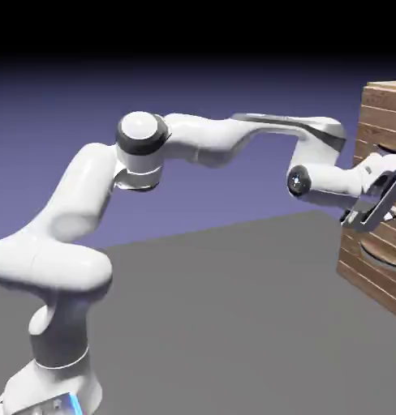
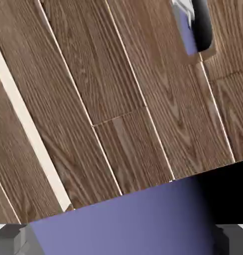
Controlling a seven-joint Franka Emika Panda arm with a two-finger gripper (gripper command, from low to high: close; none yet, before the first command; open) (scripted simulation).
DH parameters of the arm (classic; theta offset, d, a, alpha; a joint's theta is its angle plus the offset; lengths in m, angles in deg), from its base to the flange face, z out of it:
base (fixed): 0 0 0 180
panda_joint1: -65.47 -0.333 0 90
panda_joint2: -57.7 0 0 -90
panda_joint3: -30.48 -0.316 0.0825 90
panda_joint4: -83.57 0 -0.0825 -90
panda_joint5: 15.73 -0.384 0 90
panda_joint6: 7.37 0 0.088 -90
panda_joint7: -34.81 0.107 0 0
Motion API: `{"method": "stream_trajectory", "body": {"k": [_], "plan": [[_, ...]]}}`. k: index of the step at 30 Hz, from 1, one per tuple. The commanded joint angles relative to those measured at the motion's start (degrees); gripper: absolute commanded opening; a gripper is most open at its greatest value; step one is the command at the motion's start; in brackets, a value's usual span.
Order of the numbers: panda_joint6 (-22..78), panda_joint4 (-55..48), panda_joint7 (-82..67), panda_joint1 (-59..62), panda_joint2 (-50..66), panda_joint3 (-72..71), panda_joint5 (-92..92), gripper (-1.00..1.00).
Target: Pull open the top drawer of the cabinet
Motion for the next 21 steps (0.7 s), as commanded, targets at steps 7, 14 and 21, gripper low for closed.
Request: {"method": "stream_trajectory", "body": {"k": [7,14,21], "plan": [[1.4,-6.2,-14.4,-4.5,7.9,6.7,-12.7,0.00],[-3.6,-20.8,-8.6,4.9,11.1,4.0,-9.5,0.00],[-3.5,-20.8,-8.4,5.1,11.3,4.1,-9.7,-1.00]]}}
